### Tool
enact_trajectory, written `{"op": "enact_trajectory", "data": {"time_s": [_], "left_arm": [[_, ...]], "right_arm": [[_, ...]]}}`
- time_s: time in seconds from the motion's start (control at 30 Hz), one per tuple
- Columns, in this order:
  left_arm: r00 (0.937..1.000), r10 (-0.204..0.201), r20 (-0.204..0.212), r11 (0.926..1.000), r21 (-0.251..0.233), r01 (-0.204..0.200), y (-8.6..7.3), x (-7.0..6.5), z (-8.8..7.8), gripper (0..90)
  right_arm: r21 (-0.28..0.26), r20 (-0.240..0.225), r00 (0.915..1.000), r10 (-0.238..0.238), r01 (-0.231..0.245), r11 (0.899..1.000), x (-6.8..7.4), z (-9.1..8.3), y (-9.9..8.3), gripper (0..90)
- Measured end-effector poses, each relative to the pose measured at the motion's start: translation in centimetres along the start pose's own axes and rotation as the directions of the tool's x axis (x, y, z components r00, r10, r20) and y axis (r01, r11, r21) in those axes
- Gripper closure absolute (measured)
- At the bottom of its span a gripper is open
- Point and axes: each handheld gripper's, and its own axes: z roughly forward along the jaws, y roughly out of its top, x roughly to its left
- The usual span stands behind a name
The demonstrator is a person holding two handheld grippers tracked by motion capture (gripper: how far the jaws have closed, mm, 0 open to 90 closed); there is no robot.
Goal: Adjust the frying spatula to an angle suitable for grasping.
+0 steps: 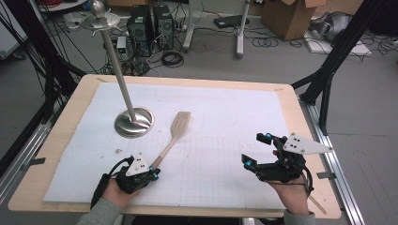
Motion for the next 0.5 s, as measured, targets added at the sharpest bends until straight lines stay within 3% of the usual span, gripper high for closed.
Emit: {"op": "enact_trajectory", "data": {"time_s": [0.5], "left_arm": [[1.0000, 0.003, 0.006, 1.0000, -0.001, -0.003, -0.48, 0.94, -0.50, 90.0]], "right_arm": [[0.003, -0.007, 1.0000, 0.001, -0.001, 1.000, 0.06, 0.27, -0.02, 10.0]]}}
